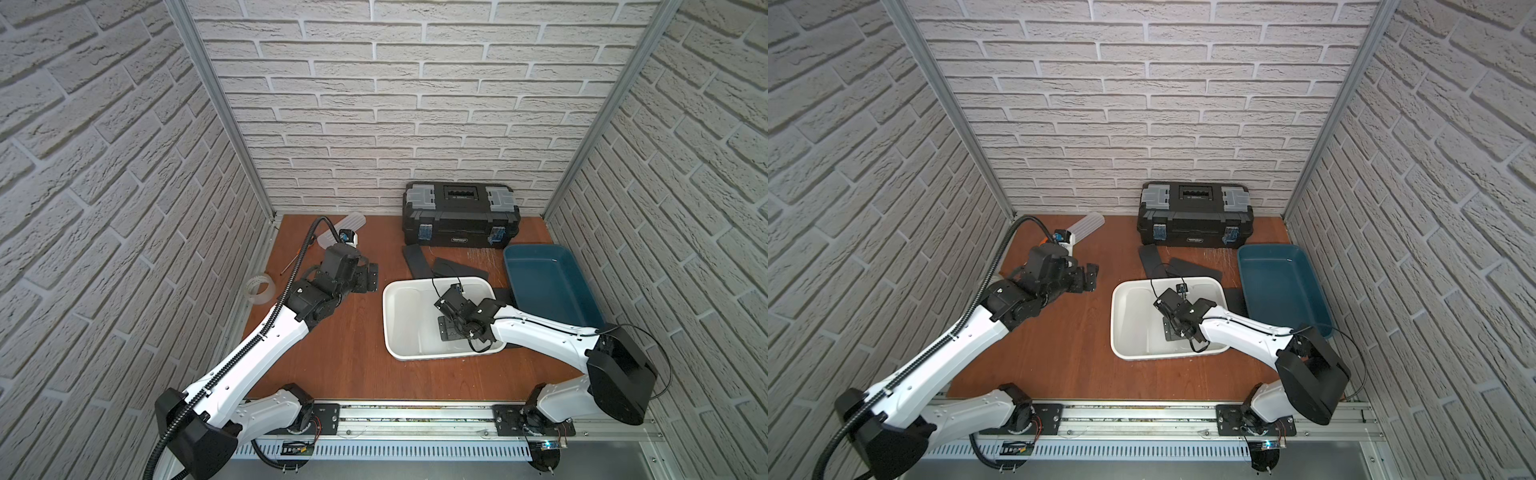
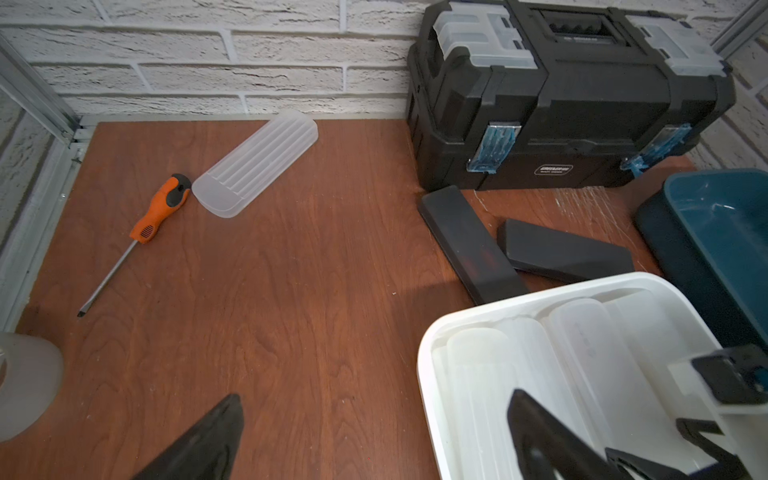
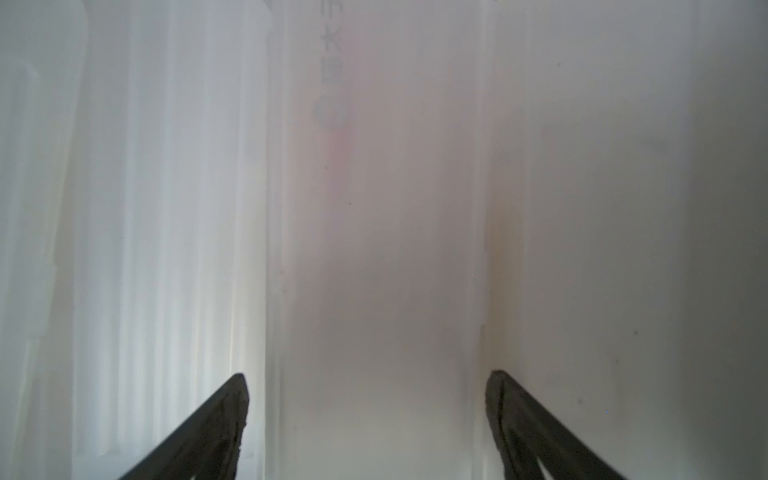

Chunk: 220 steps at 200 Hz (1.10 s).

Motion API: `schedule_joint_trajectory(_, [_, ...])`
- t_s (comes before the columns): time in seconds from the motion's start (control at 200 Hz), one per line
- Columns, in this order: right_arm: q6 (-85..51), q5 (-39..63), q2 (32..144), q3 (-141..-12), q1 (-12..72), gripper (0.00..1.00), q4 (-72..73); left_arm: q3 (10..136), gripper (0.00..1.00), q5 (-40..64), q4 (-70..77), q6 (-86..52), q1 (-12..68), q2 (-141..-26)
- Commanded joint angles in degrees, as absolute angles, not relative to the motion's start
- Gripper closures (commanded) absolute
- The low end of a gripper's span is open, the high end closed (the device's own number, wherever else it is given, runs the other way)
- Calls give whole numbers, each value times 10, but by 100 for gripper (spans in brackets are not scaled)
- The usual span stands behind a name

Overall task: Place the pencil cases by color into the storage box
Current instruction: Place the pencil case at the storage box, then move the pencil case to the center of the board.

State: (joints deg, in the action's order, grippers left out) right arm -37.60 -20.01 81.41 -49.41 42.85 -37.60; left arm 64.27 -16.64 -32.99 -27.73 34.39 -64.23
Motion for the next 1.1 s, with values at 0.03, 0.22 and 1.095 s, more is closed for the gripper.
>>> schedule_joint_trajectory(0.03, [-355, -214, 761, -505, 424, 8, -408, 677, 2, -189, -347, -263, 336, -646])
schedule_joint_trajectory(0.22, [-324, -196, 671, -526, 424, 8, -409, 715, 2, -185, -363, -258, 284, -660])
schedule_joint_trajectory(1.095, [-114, -22, 522, -427, 433, 7, -101, 1204, 2, 223, -380, 19, -23, -1273])
